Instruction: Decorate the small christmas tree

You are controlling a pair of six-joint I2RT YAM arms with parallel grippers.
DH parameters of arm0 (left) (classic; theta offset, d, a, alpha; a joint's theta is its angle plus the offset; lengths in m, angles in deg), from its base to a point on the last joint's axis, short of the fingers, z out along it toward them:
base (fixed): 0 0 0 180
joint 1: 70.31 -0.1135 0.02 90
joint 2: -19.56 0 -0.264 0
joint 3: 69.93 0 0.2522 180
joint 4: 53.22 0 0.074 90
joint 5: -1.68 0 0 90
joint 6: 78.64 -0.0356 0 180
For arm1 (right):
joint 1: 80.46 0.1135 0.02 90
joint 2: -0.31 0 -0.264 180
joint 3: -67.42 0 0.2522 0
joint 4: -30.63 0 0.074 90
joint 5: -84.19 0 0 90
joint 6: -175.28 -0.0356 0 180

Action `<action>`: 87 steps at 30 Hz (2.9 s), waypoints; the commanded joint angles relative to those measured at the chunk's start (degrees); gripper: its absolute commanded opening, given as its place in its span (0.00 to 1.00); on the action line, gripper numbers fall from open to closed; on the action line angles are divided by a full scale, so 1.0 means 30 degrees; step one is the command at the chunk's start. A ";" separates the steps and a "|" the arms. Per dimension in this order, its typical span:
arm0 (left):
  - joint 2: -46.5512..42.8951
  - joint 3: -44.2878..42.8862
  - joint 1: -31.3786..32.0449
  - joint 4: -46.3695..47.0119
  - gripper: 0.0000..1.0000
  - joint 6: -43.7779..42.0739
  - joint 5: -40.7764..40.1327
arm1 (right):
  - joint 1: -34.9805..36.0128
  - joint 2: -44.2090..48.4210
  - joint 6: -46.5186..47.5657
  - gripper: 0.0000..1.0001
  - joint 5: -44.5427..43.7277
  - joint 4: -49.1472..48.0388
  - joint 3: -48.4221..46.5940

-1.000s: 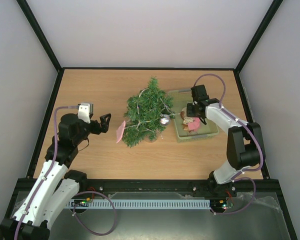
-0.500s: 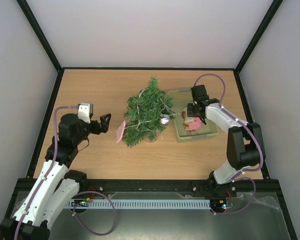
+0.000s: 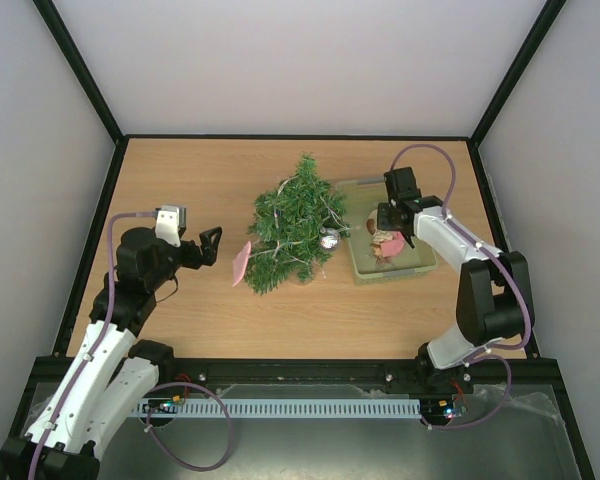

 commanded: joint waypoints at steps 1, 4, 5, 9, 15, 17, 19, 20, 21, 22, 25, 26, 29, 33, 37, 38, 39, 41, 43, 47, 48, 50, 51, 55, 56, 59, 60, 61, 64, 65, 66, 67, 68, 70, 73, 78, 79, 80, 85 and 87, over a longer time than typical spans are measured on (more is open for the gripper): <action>-0.0178 0.0068 0.0099 0.0194 1.00 -0.0178 0.0133 | 0.0013 0.0804 -0.0131 0.11 -0.0568 0.0613 -0.0518; -0.0154 0.0076 0.0091 0.0194 1.00 -0.0178 0.0139 | 0.0058 0.0796 0.0007 0.02 -0.0267 0.0791 -0.0534; -0.0165 0.0061 0.0073 0.0194 1.00 -0.0185 0.0159 | 0.0105 0.0785 0.0002 0.02 -0.0300 0.0828 -0.0536; -0.0139 0.0064 0.0099 0.0194 1.00 -0.0178 0.0162 | 0.0144 0.0894 -0.0181 0.10 -0.0496 0.0794 -0.0564; -0.0172 0.0075 0.0103 0.0206 1.00 -0.0181 0.0162 | 0.0217 0.0764 0.0003 0.02 -0.0530 0.1197 -0.0631; -0.0169 0.0075 0.0124 0.0193 1.00 -0.0181 0.0154 | 0.0299 0.0720 -0.0059 0.02 -0.0920 0.1361 -0.0681; -0.0183 0.0075 0.0128 0.0194 1.00 -0.0178 0.0160 | 0.0385 0.0788 -0.0245 0.02 -0.1299 0.1461 -0.0695; -0.0187 0.0061 0.0104 0.0208 1.00 -0.0178 0.0148 | 0.0417 0.0868 -0.0355 0.02 -0.1502 0.1593 -0.0776; -0.0165 0.0074 0.0112 0.0195 1.00 -0.0178 0.0153 | 0.0523 0.0944 -0.0449 0.02 -0.1839 0.1712 -0.0921; -0.0159 0.0061 0.0124 0.0196 1.00 -0.0178 0.0161 | 0.0568 0.1041 -0.0560 0.10 -0.1965 0.1879 -0.1057; -0.0157 0.0054 0.0124 0.0194 1.00 -0.0192 0.0214 | 0.0668 0.1296 -0.0558 0.11 -0.1950 0.2148 -0.1383; -0.0154 0.0073 0.0111 0.0197 1.00 -0.0180 0.0220 | 0.0668 0.1327 -0.0460 0.03 -0.1828 0.2309 -0.1433; -0.0138 0.0075 0.0129 0.0194 1.00 -0.0204 0.0220 | 0.0742 0.1348 -0.0308 0.02 -0.1771 0.2513 -0.1370; -0.0161 0.0060 0.0131 0.0208 1.00 -0.0192 0.0250 | 0.0732 0.1738 -0.0425 0.02 -0.2018 0.1752 -0.0708; -0.0140 0.0094 0.0168 0.0194 1.00 -0.0184 0.0286 | 0.0641 0.1327 -0.0663 0.25 -0.2086 0.0741 0.0108; -0.0181 0.0104 0.0204 0.0194 1.00 -0.0182 0.0307 | 0.0526 0.1030 -0.0664 0.26 -0.1673 0.0445 0.0376; -0.0183 0.0105 0.0230 0.0194 1.00 -0.0197 0.0294 | 0.0365 0.0689 -0.0693 0.27 -0.1226 0.0228 0.0599; -0.0184 0.0088 0.0261 0.0194 1.00 -0.0206 0.0247 | 0.0071 -0.0043 -0.0686 0.29 -0.0411 -0.0047 0.0983; -0.0211 0.0084 0.0314 0.0168 1.00 -0.0207 0.0172 | -0.0097 -0.0504 -0.0729 0.33 0.0336 -0.0711 0.1488; -0.0254 0.0098 0.0353 0.0172 1.00 -0.0207 0.0077 | -0.0194 -0.1292 -0.0869 0.35 -0.0283 -0.1253 0.2115; -0.0258 0.0082 0.0352 0.0165 1.00 -0.0207 0.0075 | -0.0245 -0.1491 -0.0843 0.34 -0.0507 -0.1313 0.2176; -0.0254 0.0085 0.0366 0.0164 1.00 -0.0230 0.0051 | -0.0340 -0.1803 -0.0769 0.30 -0.0732 -0.1544 0.2371; -0.0254 0.0081 0.0372 0.0164 1.00 -0.0235 0.0028 | -0.0403 -0.1921 -0.0732 0.29 -0.0643 -0.1654 0.2446; -0.0306 0.0073 0.0374 0.0135 1.00 -0.0236 -0.0056 | -0.0440 -0.2106 -0.0730 0.08 -0.0566 -0.1662 0.2509; -0.0312 0.0090 0.0391 0.0135 0.99 -0.0236 -0.0085 | -0.0437 -0.1904 -0.0723 0.03 -0.0691 -0.1548 0.2478; -0.0342 0.0101 0.0392 0.0128 1.00 -0.0251 -0.0079 | -0.0437 -0.0941 -0.0739 0.02 -0.1339 -0.1040 0.2150; -0.0353 0.0127 0.0393 0.0127 0.99 -0.0238 -0.0033 | -0.0440 -0.0626 -0.0706 0.02 -0.1536 -0.0499 0.1825; -0.0325 0.0108 0.0412 0.0156 1.00 -0.0255 -0.0001 | -0.0441 -0.0290 -0.0676 0.02 -0.1674 -0.0025 0.1476; -0.0209 0.0155 0.0398 0.0164 0.99 -0.0040 0.0002 | -0.0416 0.0706 -0.0679 0.02 -0.2042 0.1153 0.0366; -0.0142 0.0126 0.0401 0.0172 0.99 0.0052 0.0102 | -0.0419 0.1059 -0.0666 0.03 -0.2096 0.1437 0.0016; -0.0116 0.0086 0.0413 0.0184 0.98 0.0140 0.0192 | -0.0387 0.1392 -0.0668 0.04 -0.2110 0.1722 -0.0277; -0.0069 0.0022 0.0399 0.0119 0.98 0.0217 0.0258 | -0.0343 0.1792 -0.0664 0.04 -0.2130 0.1992 -0.0625; -0.0033 -0.0044 0.0394 0.0049 0.98 0.0359 0.0303 | -0.0264 0.2066 -0.0664 0.04 -0.2232 0.2300 -0.0968; 0.0001 -0.0256 0.0397 -0.0126 0.97 0.0671 0.0313 | 0.0022 0.2632 -0.0642 0.02 -0.2653 0.2845 -0.1630; 0.0258 -0.0476 0.0410 -0.0230 0.95 0.1276 0.0328 | 0.0872 0.3678 -0.0439 0.02 -0.3166 0.3367 -0.2626; 0.2021 -0.1131 0.0361 -0.0025 0.90 0.2615 0.1160 | 0.2100 0.5382 -0.0175 0.02 -0.3170 0.3254 -0.3522; 0.2590 -0.1338 0.0316 0.0137 0.89 0.2830 0.1510 | 0.2195 0.5646 -0.0269 0.02 -0.3061 0.3220 -0.3440; 0.3181 -0.1555 0.0237 0.0285 0.87 0.3014 0.1950 | 0.2262 0.5859 -0.0365 0.02 -0.2769 0.3146 -0.3305; 0.6773 -0.2538 -0.1011 0.1836 0.82 0.4129 0.5387 | 0.2429 0.7020 -0.0771 0.02 -0.1020 0.2364 -0.1837; 0.8395 -0.2570 -0.1440 0.2932 0.78 0.4846 0.6742 | 0.2438 0.7381 -0.0837 0.02 -0.0479 0.2088 -0.1313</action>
